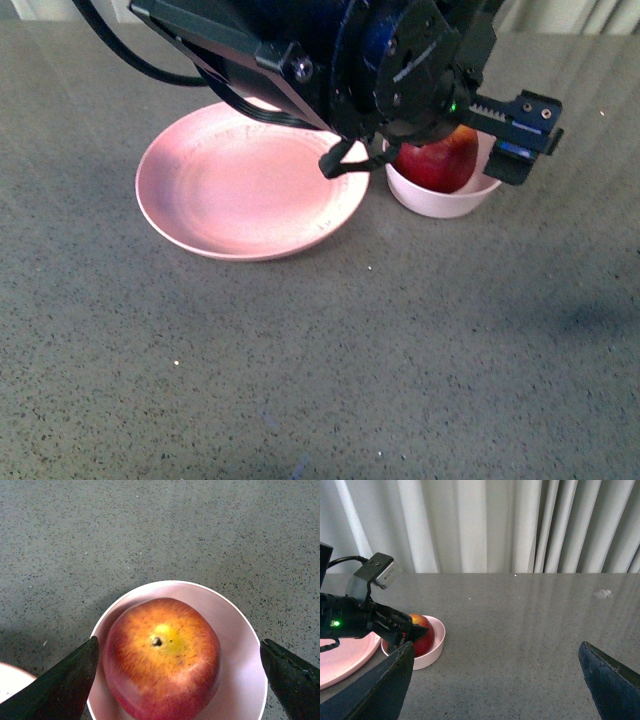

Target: Move apple from plate to bowl

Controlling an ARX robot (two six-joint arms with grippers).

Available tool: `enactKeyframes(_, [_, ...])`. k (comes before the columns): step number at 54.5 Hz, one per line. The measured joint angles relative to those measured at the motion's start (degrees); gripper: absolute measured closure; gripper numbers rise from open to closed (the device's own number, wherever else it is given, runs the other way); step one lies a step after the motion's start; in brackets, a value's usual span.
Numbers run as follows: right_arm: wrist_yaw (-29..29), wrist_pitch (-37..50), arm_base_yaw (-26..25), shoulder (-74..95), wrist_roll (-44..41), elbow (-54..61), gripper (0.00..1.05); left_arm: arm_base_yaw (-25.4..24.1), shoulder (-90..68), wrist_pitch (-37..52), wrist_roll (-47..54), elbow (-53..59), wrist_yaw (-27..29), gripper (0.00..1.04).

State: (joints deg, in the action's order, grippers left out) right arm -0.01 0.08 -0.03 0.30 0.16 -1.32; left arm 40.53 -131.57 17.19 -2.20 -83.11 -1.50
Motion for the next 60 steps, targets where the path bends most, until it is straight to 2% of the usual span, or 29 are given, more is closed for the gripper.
enactKeyframes(12, [0.0, 0.0, 0.0, 0.0, 0.0, 0.0, 0.09, -2.0, 5.8, 2.5, -2.6, 5.0, -0.7, 0.09])
enactKeyframes(26, [0.0, 0.0, 0.0, 0.0, 0.0, 0.0, 0.09, -10.1, 16.5, 7.3, -7.5, 14.8, -0.8, 0.09])
enactKeyframes(28, [0.0, 0.0, 0.0, 0.0, 0.0, 0.0, 0.09, -10.9, 17.5, 17.6, -5.0, 19.1, 9.9, 0.17])
enactKeyframes(31, [0.0, 0.0, 0.0, 0.0, 0.0, 0.0, 0.09, -12.0, 19.3, 28.4, -2.5, 25.0, 19.3, 0.26])
enactKeyframes(35, [0.0, 0.0, 0.0, 0.0, 0.0, 0.0, 0.09, -13.8, 22.6, 37.9, -0.8, 32.4, 25.4, 0.37])
enactKeyframes(44, [-0.1, 0.0, 0.0, 0.0, 0.0, 0.0, 0.09, -19.1, 32.2, 49.0, 0.9, 47.6, 22.7, 0.66])
enactKeyframes(56, [0.0, 0.0, 0.0, 0.0, 0.0, 0.0, 0.09, -24.3, 41.2, 50.0, 1.4, 61.2, 17.3, 1.01])
enactKeyframes(60, [0.0, 0.0, 0.0, 0.0, 0.0, 0.0, 0.09, -26.2, 46.1, 49.9, 1.6, 65.1, 15.0, 1.03])
